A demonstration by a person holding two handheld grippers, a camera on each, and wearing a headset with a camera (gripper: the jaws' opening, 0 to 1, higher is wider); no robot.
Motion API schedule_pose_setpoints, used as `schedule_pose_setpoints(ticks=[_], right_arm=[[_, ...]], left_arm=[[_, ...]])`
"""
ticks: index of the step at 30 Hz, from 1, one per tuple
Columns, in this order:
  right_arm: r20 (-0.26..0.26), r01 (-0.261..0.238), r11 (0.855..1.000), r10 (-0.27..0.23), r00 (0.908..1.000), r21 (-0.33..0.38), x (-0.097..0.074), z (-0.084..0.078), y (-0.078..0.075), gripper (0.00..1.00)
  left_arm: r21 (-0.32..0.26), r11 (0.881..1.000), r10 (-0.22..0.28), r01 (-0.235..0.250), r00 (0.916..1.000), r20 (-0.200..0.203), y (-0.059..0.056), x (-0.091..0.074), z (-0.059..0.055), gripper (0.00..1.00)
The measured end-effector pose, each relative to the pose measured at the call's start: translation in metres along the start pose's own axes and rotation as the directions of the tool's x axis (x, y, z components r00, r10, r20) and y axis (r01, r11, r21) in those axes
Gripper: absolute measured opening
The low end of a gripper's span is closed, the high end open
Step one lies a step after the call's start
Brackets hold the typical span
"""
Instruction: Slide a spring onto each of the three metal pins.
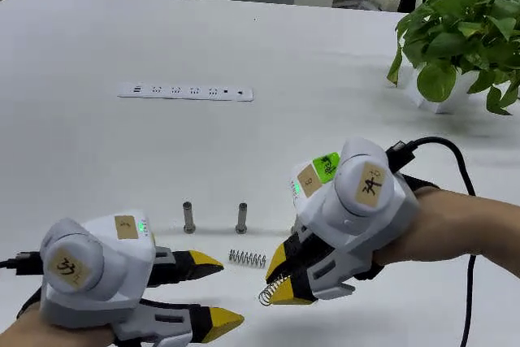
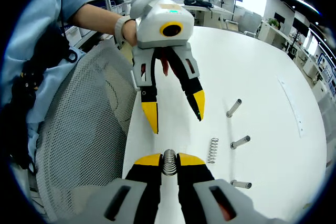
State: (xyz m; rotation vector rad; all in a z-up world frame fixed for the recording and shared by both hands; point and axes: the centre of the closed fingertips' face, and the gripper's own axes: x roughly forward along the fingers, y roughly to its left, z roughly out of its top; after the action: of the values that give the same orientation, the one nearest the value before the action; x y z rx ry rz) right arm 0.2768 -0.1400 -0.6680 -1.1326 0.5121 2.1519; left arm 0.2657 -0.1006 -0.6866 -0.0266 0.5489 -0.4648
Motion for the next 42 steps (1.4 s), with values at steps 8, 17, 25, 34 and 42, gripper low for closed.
schedule_pose_setpoints(ticks=[8,17,25,34,42], right_arm=[[-0.039,0.000,1.000,-0.001,0.9992,-0.029,0.002,-0.004,-0.015,0.12],[-0.046,0.069,0.992,-0.074,0.9962,-0.110,-0.001,0.014,-0.051,0.12],[-0.065,0.052,0.984,-0.064,0.9958,-0.171,0.000,0.033,-0.067,0.12],[-0.129,0.024,0.966,-0.059,0.9899,-0.256,0.004,0.049,-0.090,0.12],[-0.179,-0.011,0.946,-0.049,0.9827,-0.323,0.007,0.067,-0.107,0.12]], left_arm=[[-0.075,0.992,0.099,-0.098,0.9951,0.003,0.014,-0.016,-0.010,0.67],[-0.141,0.970,0.197,-0.197,0.9803,-0.018,0.029,-0.027,-0.019,0.97],[-0.158,0.956,0.253,-0.247,0.9671,0.021,0.038,-0.040,-0.015,1.00],[-0.181,0.918,0.372,-0.352,0.9244,0.086,0.045,-0.053,-0.007,1.00],[-0.173,0.905,0.405,-0.388,0.9110,0.076,0.049,-0.058,-0.017,1.00]])
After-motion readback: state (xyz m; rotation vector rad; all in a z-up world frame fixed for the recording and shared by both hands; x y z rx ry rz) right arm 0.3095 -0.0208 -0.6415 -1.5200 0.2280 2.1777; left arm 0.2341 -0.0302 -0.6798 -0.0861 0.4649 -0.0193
